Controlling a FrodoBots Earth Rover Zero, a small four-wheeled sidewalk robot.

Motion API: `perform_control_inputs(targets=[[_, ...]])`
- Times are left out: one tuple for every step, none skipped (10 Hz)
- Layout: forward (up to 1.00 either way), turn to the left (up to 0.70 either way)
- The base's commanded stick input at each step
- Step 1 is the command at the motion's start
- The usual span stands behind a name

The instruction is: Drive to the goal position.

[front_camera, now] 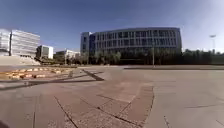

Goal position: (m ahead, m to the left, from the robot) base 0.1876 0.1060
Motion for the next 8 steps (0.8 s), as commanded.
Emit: perform_control_inputs(targets=[[0.70, 0.00], [0.70, 0.00], [0.70, 0.00], [0.70, 0.00], [0.70, 0.00], [0.70, 0.00], [0.70, 0.00], [0.70, 0.00]])
